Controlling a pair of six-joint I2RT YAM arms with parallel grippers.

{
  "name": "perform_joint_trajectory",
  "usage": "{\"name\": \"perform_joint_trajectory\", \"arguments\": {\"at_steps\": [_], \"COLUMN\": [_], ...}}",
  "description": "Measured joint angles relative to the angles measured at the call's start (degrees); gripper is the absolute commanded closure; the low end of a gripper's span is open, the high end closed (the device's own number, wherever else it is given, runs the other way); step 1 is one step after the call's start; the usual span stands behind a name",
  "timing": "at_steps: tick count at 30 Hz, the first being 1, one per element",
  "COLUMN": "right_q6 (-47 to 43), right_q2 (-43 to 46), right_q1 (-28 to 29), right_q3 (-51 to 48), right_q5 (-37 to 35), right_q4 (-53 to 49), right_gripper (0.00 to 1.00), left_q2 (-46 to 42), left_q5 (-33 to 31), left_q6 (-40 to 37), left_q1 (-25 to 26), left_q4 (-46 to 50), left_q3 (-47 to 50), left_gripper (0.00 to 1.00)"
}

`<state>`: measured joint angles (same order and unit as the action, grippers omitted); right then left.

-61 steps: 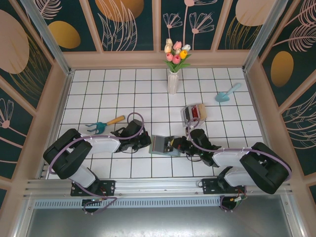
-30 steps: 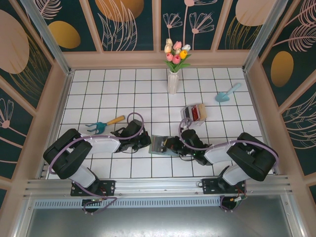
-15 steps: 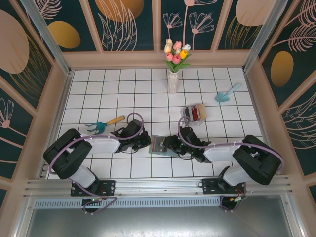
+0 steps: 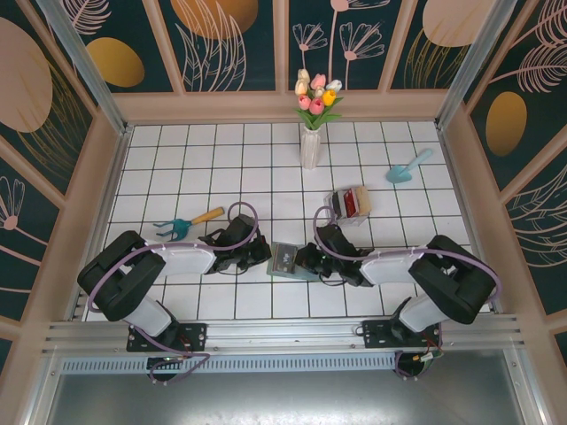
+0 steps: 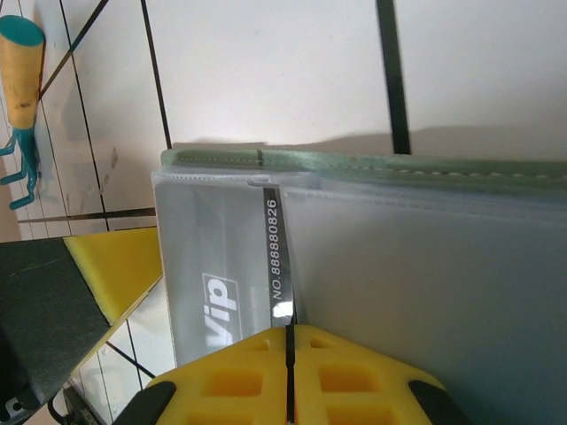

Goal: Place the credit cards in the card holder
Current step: Insert the credit card into the card slot.

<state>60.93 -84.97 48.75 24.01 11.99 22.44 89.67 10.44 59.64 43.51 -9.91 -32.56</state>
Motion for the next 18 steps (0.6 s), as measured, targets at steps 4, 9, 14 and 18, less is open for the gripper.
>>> {"name": "perform_joint_trajectory", "arguments": {"at_steps": [4, 9, 14, 18], "right_q6": [-0.59, -0.66, -1.84, -4.22], "right_q2": [-1.44, -2.16, -0.94, 3.41], "right_q1": [-0.02, -0.02, 0.00, 0.15], "right_q3": [1.16, 1.88, 3.08, 6.14], "right_q5": [0.33, 0.79, -0.15, -4.79], "right_q4": [-0.04, -0.09, -3.87, -13.05], "right_gripper": [0.90, 0.89, 0.82, 0.78], "left_q2": [0.00, 0.00, -0.17, -0.70], "left_q5": [-0.04, -0.11, -0.33, -1.38], "left_q6": [0.00, 0.00, 0.00, -0.02], "left_q1": [0.00, 0.00, 0.00, 0.02], "left_q4": [-0.02, -0.22, -0.24, 0.55], "left_q3": [0.00, 0.11, 0.22, 0.26], "left_gripper": [0.96, 0.96, 0.94, 0.89]}}
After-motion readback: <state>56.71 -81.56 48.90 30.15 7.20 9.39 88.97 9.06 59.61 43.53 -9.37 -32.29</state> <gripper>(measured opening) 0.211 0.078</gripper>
